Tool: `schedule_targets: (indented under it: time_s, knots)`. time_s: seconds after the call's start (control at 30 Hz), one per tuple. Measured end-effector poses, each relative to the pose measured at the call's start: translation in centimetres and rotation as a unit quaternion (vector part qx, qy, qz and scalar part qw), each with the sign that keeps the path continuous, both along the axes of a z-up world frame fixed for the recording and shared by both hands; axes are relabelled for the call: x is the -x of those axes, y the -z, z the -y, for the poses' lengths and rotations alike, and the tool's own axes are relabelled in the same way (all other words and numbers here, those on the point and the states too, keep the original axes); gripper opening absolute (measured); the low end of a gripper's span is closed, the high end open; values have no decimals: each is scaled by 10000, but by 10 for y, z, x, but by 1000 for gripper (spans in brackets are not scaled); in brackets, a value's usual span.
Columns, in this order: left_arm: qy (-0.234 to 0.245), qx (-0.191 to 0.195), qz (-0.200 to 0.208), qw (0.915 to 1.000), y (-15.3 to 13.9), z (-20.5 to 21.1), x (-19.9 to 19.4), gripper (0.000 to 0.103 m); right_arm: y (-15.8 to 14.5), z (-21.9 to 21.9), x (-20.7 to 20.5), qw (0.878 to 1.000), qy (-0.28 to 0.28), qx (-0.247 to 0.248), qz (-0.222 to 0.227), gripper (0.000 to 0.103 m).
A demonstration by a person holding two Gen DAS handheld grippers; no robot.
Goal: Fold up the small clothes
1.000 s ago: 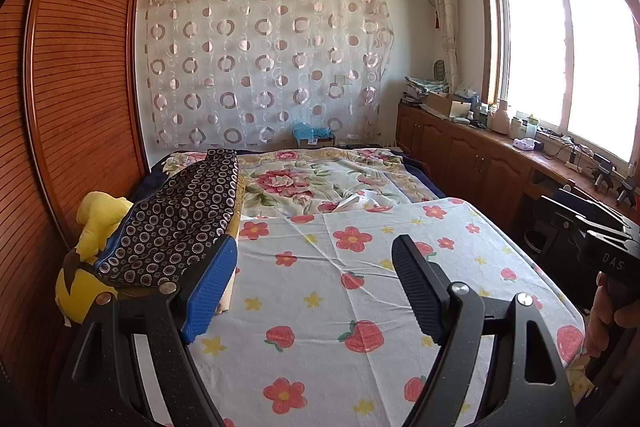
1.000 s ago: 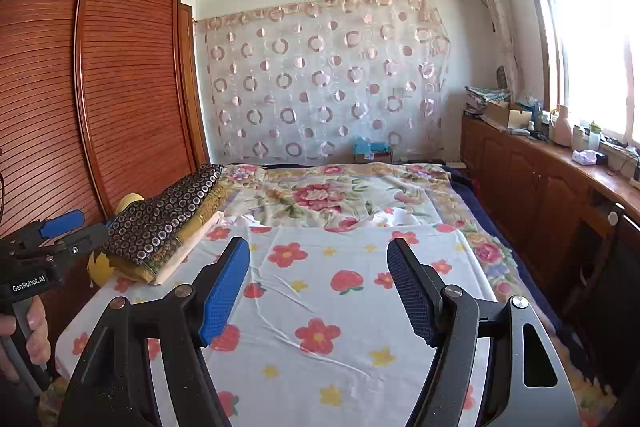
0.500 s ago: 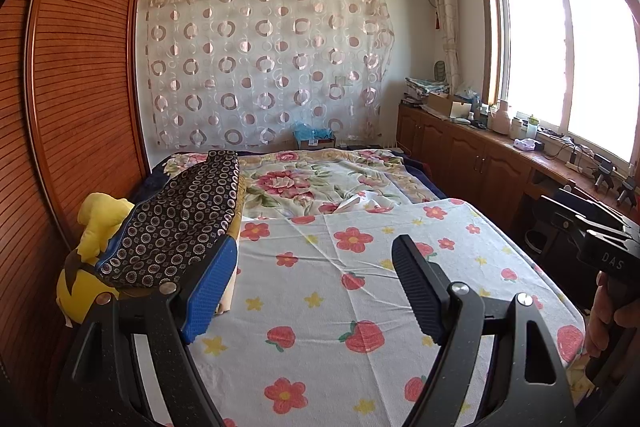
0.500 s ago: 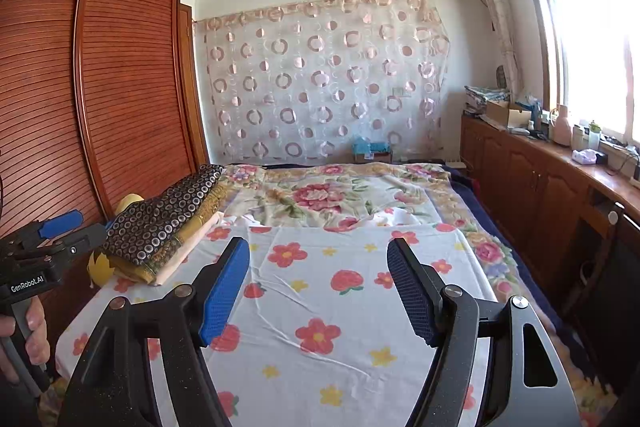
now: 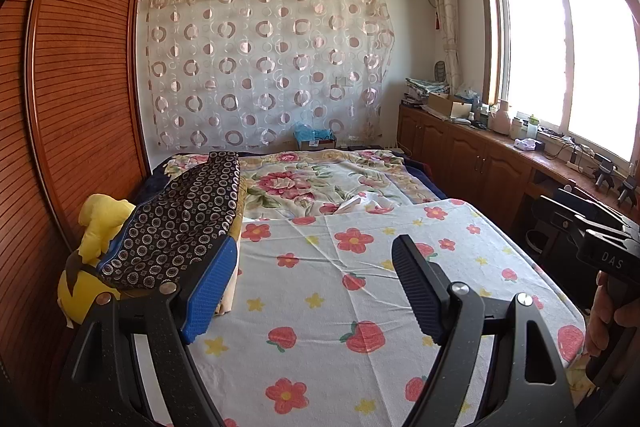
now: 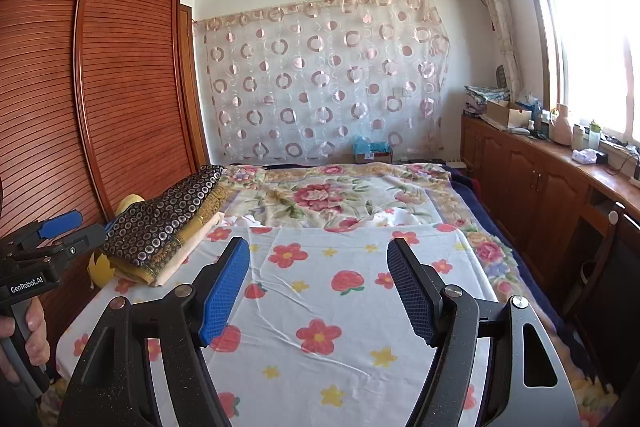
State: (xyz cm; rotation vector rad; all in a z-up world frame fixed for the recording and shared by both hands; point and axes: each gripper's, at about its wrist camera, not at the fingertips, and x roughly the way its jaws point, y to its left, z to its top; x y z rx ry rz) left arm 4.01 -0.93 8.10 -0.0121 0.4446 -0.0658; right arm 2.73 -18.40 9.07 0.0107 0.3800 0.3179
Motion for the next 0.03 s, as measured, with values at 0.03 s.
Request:
schedule_targets:
  time_s: [0.03]
  knots:
    - [1, 0, -2, 10000, 0, 0, 0, 81, -1, 0, 0, 10000, -3, -5, -1, 73]
